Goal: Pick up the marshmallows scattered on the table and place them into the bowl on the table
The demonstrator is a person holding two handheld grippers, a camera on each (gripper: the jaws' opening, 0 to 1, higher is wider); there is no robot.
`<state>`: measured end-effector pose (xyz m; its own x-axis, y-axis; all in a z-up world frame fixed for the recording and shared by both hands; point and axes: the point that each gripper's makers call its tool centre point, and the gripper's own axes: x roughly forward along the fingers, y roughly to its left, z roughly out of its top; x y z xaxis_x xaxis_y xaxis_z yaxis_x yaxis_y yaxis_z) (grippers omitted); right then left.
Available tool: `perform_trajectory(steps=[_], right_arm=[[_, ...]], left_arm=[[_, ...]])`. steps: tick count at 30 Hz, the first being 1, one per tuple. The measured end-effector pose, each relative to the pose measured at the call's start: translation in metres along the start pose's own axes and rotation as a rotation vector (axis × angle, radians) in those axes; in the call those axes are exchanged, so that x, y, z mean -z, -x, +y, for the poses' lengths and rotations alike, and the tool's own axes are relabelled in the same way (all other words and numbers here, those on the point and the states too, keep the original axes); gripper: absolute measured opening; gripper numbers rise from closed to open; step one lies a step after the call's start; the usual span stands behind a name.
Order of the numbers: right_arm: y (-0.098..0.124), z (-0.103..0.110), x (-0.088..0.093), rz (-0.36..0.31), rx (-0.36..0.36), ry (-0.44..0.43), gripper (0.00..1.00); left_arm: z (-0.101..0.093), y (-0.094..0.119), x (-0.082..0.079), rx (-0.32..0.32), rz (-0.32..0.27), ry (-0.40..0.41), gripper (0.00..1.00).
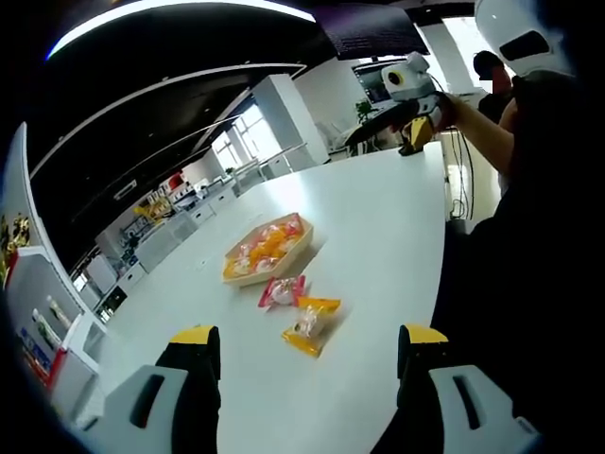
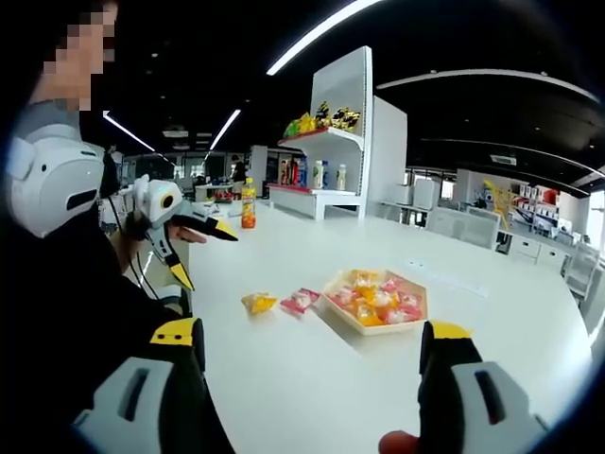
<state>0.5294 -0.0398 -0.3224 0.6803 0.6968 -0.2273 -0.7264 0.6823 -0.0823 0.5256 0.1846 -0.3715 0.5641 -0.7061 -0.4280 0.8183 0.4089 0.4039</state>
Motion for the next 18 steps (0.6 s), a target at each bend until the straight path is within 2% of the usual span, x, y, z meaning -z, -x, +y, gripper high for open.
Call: perform_trajectory(steps=[8, 13, 18], right_arm=[[0.0, 0.0, 0.001, 0.005, 0.004, -0.001, 0.9], [-0.001, 0.0, 0.002, 0.002, 0.0, -0.005, 0.9], [0.001, -0.002, 0.001, 0.007, 0.003, 0.003, 0.9]], left_arm=[[-0.002, 0.0, -0.005, 0.005, -0.02, 0.002, 0.76], [-0.002, -0.002, -0.002, 0.005, -0.005, 0.0, 0.76], [-0.01, -0.011, -0.002, 0.029, -0.007, 0.009, 0.76]])
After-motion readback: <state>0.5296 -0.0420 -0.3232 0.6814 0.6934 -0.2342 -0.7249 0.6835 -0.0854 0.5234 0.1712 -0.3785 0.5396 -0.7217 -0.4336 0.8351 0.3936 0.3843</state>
